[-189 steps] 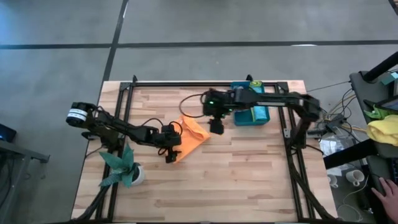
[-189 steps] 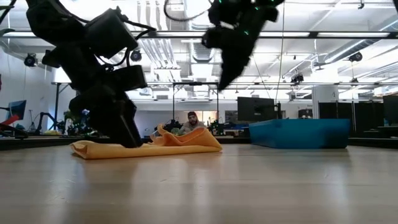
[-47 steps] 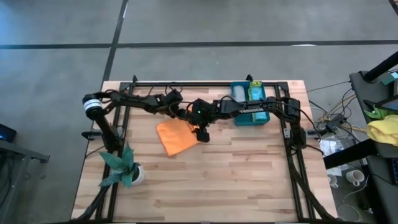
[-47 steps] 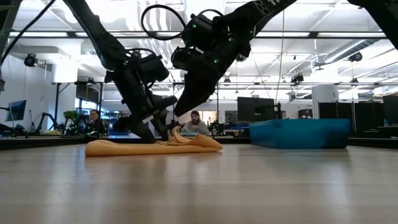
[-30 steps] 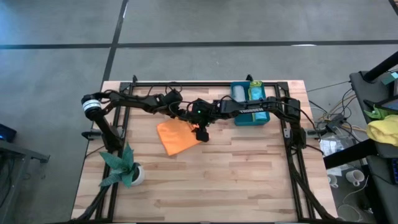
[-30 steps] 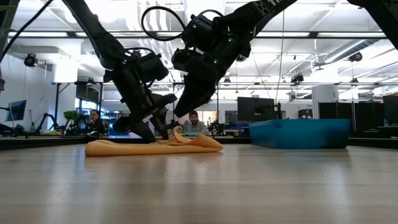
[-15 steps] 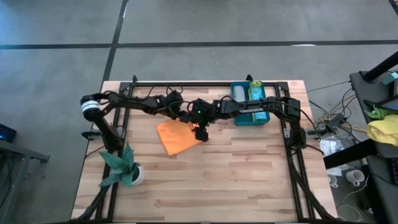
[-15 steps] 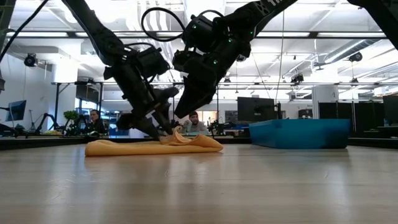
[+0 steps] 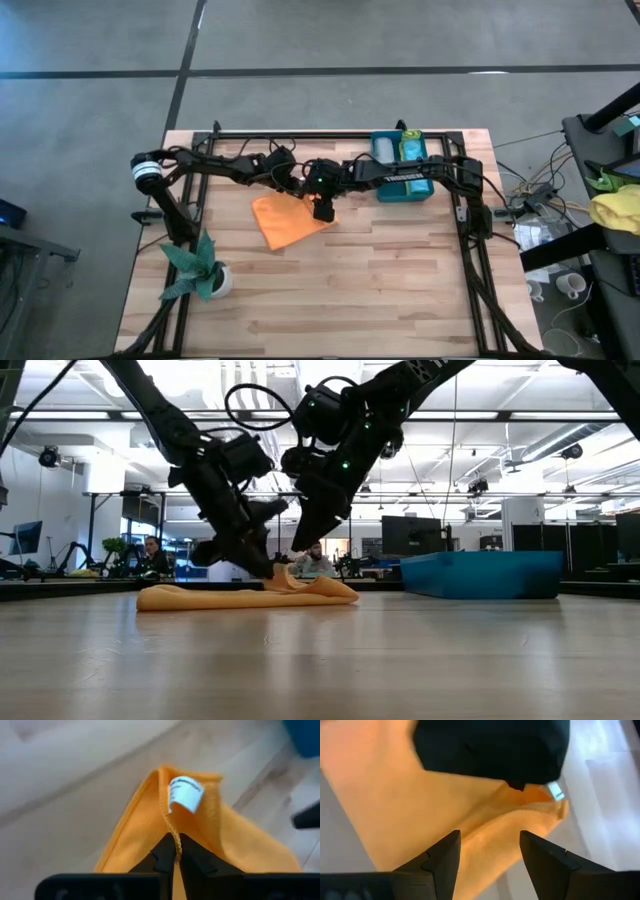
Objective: Roll microfiber towels into tight, uniform cylinder then place into a basket
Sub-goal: Roll the orange towel
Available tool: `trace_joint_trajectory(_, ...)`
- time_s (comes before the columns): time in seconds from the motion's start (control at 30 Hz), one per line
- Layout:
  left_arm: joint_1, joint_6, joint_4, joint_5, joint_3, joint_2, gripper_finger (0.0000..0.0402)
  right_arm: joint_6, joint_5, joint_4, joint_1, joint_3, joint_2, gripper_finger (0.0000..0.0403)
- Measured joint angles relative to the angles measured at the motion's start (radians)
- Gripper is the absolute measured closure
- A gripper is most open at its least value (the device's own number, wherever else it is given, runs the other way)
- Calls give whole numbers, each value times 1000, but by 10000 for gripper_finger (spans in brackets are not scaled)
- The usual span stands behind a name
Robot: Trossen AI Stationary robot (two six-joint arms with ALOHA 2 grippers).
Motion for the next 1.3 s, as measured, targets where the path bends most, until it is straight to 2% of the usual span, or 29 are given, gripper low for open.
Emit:
trace_joint_trajectory(0.2, 2, 88, 42, -121, 1, 2, 400, -49, 55, -28, -56, 17, 4, 202)
trace_joint_trajectory(0.37, 2, 129, 122, -125, 0, 40, 401, -104, 58, 3, -91, 17, 37, 202)
trace_joint_trajectory(0.57, 3, 122, 129, -101, -6, 99, 401, -145, 99, -1, -102, 17, 96, 202)
trace_joint_trajectory(0.77, 2, 121, 139, -82, -14, 104, 401, -142, 128, 34, -105, 17, 107, 202)
trace_joint_trajectory(0.9, 2, 144, 139, -82, -16, 104, 398, -122, -18, 102, -110, 17, 124, 202)
trace_joint_trajectory(1.0, 1, 155, 143, -79, -19, 103, 379, -77, -108, 136, -109, 17, 133, 202)
trace_joint_trajectory(1.3, 0, 177, 141, -78, -22, 99, 293, -46, -129, 174, -110, 16, 138, 202)
